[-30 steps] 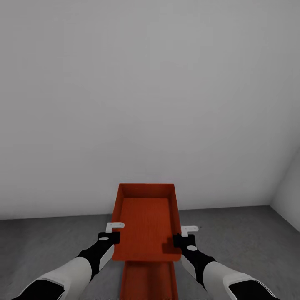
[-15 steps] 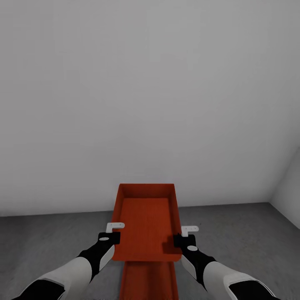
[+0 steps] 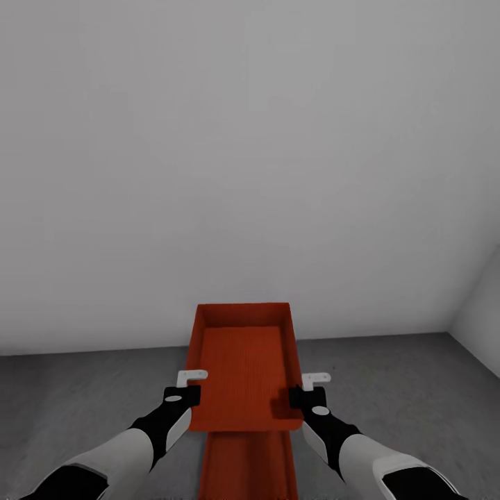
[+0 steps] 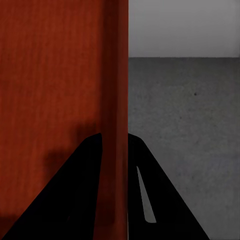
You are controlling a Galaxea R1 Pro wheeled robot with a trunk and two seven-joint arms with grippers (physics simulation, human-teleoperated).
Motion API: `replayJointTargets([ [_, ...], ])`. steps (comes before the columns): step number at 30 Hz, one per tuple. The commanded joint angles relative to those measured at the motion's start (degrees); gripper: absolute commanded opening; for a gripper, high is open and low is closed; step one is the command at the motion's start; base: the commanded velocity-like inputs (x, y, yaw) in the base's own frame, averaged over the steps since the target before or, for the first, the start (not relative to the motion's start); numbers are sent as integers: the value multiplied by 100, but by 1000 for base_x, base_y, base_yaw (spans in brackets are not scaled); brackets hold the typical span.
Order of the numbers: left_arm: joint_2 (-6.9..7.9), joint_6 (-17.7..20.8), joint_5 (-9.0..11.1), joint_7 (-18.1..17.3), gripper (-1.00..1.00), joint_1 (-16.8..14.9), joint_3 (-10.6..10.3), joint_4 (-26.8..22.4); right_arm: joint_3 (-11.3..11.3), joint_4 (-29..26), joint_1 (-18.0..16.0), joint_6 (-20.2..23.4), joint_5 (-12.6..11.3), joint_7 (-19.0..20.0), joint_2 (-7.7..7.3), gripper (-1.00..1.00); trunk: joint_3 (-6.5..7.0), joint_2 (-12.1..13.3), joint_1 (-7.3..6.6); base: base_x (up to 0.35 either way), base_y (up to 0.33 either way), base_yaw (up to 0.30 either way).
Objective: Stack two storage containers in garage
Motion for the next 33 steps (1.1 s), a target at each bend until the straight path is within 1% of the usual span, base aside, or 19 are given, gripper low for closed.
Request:
replayJointTargets([
  [1, 4, -217, -81, 144, -100, -9, 206, -25, -159, 372, -3, -31, -72, -428, -30, -100, -16, -5, 0, 0, 0, 0],
  [19, 6, -218, -60, 143, -100, -9, 201, -8, -159, 372, -3, -40, -58, -421, -42, -100, -182, -5, 0, 0, 0, 0],
  [26, -24, -214, -64, 143, -100, -9, 208, -36, -159, 372, -3, -40, -60, -426, -39, -100, -247, -5, 0, 0, 0, 0],
  [33, -2, -215, -59, 143, -100, -9, 209, -34, -159, 370, -3, -40, -55, -427, -45, -100, -311, -5, 0, 0, 0, 0],
])
